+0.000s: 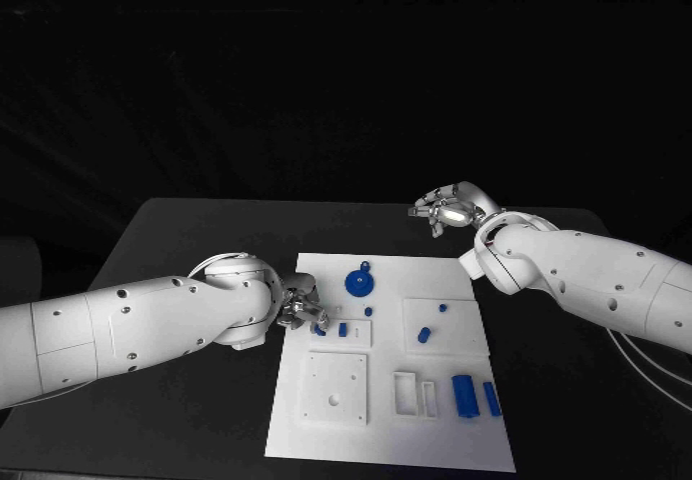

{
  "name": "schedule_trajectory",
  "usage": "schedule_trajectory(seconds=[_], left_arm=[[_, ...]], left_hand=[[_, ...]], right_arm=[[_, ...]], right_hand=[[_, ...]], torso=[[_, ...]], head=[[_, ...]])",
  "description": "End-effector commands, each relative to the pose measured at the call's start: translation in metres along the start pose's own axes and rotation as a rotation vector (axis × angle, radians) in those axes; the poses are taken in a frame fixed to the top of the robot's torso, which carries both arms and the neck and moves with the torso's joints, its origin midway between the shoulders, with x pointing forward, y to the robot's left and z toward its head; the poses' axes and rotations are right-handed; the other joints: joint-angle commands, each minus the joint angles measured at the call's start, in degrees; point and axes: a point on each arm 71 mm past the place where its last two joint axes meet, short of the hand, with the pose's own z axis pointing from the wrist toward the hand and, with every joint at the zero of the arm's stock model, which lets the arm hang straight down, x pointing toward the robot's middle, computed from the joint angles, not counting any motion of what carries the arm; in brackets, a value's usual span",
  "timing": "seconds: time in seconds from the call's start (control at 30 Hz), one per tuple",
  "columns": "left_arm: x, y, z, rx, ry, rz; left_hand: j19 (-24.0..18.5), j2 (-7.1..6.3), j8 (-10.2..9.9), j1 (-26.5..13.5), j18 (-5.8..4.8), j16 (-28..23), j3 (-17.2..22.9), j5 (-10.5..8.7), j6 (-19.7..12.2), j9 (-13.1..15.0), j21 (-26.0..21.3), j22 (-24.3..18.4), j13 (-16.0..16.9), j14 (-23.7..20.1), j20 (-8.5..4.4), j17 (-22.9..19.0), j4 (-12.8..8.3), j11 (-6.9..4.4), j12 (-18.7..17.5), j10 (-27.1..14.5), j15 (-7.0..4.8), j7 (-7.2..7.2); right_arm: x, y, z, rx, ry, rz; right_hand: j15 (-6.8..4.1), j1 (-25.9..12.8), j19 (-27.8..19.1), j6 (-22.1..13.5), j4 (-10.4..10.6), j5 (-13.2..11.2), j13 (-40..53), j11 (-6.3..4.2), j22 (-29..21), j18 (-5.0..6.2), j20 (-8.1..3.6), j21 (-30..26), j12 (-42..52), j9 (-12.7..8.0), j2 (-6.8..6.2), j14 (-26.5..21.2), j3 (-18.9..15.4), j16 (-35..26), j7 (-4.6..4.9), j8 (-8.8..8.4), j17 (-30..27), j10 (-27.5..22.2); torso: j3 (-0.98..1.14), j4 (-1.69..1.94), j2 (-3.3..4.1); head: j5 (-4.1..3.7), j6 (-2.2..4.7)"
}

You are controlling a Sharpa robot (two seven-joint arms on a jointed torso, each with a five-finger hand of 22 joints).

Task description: Assemble the parts on the task board

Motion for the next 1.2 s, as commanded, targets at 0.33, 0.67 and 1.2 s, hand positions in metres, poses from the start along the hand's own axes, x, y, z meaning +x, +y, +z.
schedule_trajectory(seconds=[0.33, 0.67, 1.2], left_arm=[[0.0149, 0.0064, 0.0029, -0.048, 0.105, 0.017], [0.0142, 0.0032, 0.0038, -0.038, 0.093, -0.003], [0.0127, 0.0001, 0.0046, -0.026, 0.068, -0.006]], left_hand=[[0.2, 1.87, -0.4, 0.9, 0.41, 0.4, 0.2, 0.62, 11.2, 0.2, 0.2, 0.0, -0.1, 0.4, -5.20, 0.1, -0.2, -1.03, 0.3, -0.8, -0.64, -4.49], [0.2, 2.13, -0.7, -0.6, 0.40, 0.3, -0.4, -1.11, 11.2, 0.4, 0.1, -0.1, -0.2, 0.4, -5.15, 0.1, 0.8, -1.00, 0.3, -0.8, -0.61, -4.47], [0.2, 1.43, -1.1, -1.5, 0.66, 0.2, -0.6, -8.73, 11.4, 0.9, 0.0, -0.2, -0.4, 0.5, -5.26, 0.1, 2.8, -1.09, 0.5, -0.9, -0.86, -4.55]], right_arm=[[0.0006, 0.0006, -0.0003, -0.011, 0.011, 0.000], [0.0009, 0.0008, -0.0002, -0.011, 0.012, 0.000], [0.0008, 0.0007, -0.0004, -0.011, 0.013, 0.000]], right_hand=[[0.07, -0.3, 0.2, 0.0, -0.2, 0.3, -0.1, 0.07, 0.1, 0.82, 0.06, -0.4, 0.4, -0.1, 0.01, -0.3, -0.3, -0.4, 0.48, 0.36, 0.1, -0.4], [0.07, -0.3, 0.2, 0.0, -0.2, 0.3, -0.2, 0.07, 0.1, 0.82, 0.06, -0.4, 0.5, -0.1, 0.01, -0.3, -0.2, -0.4, 0.48, 0.37, 0.1, -0.4], [0.07, -0.3, 0.2, 0.0, -0.2, 0.3, -0.2, 0.08, 0.2, 0.82, 0.06, -0.4, 0.5, -0.1, 0.02, -0.3, -0.2, -0.4, 0.49, 0.37, 0.1, -0.4]], torso=[[-0.04, 0.06, -0.01], [-0.03, 0.03, 0.01], [0.00, 0.01, 0.01]], head=[[-0.02, -0.05], [-0.05, -0.10], [-0.04, -0.06]])
